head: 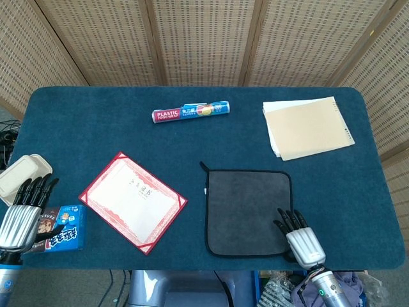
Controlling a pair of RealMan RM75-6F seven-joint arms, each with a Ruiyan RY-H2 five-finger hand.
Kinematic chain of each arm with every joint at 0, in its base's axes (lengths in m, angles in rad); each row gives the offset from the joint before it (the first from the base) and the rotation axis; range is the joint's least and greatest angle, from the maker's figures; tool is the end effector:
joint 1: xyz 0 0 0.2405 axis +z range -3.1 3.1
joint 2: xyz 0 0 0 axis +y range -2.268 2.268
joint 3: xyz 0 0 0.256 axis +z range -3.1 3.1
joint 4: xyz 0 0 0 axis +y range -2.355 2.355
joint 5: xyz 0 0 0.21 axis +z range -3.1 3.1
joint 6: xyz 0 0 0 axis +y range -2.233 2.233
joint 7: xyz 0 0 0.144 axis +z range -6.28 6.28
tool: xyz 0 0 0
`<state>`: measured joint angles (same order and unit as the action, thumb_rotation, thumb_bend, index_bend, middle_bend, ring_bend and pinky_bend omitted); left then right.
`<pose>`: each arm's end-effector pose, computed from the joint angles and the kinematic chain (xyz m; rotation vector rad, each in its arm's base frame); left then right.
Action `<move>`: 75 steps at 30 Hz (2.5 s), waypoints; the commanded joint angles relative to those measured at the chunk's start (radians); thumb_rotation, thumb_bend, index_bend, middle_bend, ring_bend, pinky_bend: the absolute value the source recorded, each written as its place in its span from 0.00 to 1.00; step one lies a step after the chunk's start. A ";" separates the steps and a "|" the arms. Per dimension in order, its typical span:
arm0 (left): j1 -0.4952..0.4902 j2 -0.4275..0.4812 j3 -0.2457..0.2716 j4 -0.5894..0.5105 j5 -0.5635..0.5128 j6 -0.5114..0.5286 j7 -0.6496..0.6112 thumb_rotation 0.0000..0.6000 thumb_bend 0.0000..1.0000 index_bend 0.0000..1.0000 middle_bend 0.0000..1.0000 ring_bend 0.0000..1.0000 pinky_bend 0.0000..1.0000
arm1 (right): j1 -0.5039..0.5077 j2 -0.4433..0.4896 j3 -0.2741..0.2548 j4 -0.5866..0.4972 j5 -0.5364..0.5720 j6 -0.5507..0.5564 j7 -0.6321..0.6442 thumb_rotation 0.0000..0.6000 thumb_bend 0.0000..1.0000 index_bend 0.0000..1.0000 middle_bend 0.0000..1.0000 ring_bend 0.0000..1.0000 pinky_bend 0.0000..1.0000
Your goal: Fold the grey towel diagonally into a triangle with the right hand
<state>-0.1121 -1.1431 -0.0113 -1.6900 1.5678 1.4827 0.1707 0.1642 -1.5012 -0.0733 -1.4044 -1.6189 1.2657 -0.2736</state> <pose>-0.2821 0.1786 0.1361 -1.5094 -0.8282 -0.8893 -0.2853 -0.1673 0.0012 1.8235 -0.8988 0.7649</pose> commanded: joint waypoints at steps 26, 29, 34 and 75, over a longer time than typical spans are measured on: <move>0.000 -0.001 0.004 -0.001 0.004 -0.002 0.000 1.00 0.12 0.00 0.00 0.00 0.00 | -0.001 -0.016 -0.010 0.037 -0.017 0.037 0.038 1.00 0.29 0.41 0.00 0.00 0.00; 0.000 0.000 0.005 -0.001 0.006 -0.002 0.000 1.00 0.12 0.00 0.00 0.00 0.00 | -0.001 -0.016 -0.011 0.037 -0.016 0.036 0.037 1.00 0.29 0.42 0.00 0.00 0.00; 0.000 0.000 0.004 -0.001 0.006 0.000 -0.002 1.00 0.12 0.00 0.00 0.00 0.00 | -0.001 -0.017 -0.010 0.037 -0.016 0.041 0.033 1.00 0.29 0.44 0.00 0.00 0.00; 0.000 -0.001 0.004 0.002 0.007 0.002 -0.011 1.00 0.12 0.00 0.00 0.00 0.00 | 0.034 -0.051 0.016 0.059 -0.043 0.060 0.029 1.00 0.29 0.64 0.15 0.00 0.00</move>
<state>-0.1119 -1.1439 -0.0074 -1.6881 1.5749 1.4845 0.1599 0.1964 -1.5510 -0.0590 -1.3456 -1.6625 1.3271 -0.2437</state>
